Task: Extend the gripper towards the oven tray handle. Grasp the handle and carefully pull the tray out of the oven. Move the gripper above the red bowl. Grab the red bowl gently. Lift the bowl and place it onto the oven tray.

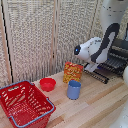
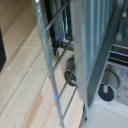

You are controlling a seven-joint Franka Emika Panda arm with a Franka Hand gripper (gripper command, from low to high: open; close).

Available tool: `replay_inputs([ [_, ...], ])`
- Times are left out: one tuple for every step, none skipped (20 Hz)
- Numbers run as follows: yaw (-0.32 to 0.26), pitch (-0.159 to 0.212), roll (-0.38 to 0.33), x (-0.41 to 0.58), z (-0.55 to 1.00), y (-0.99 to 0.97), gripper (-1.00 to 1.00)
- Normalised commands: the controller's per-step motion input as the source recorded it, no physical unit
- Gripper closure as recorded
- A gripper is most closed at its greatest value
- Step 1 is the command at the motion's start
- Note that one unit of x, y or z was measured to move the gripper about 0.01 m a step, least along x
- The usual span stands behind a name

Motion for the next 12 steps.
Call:
replay_inputs([
  [-0.073,-0.015,-0.068,0.277,0.75,0.11,-1.0],
  [-0.078,-0.017,-0.06,0.331,0.81,0.07,-1.0],
  [-0.081,-0.015,-0.026,0.349,0.84,0.03,-1.0],
  [-0.076,-0.003,-0.001,0.369,0.87,0.01,-1.0],
  [-0.079,0.0,0.0,0.389,0.86,0.0,-1.0],
  [-0.092,0.0,0.039,0.38,0.84,0.0,-1.0],
  [-0.102,0.0,0.067,0.366,0.82,0.04,-1.0],
  [-0.116,0.0,0.111,0.317,0.72,0.1,-1.0],
  [-0.142,0.0,0.135,0.263,0.64,0.13,-1.0],
  [-0.151,0.0,0.144,0.249,0.6,0.15,-1.0],
  [-0.151,0.0,0.153,0.249,0.57,0.16,-1.0],
  [-0.152,0.0,0.166,0.243,0.53,0.19,-1.0],
])
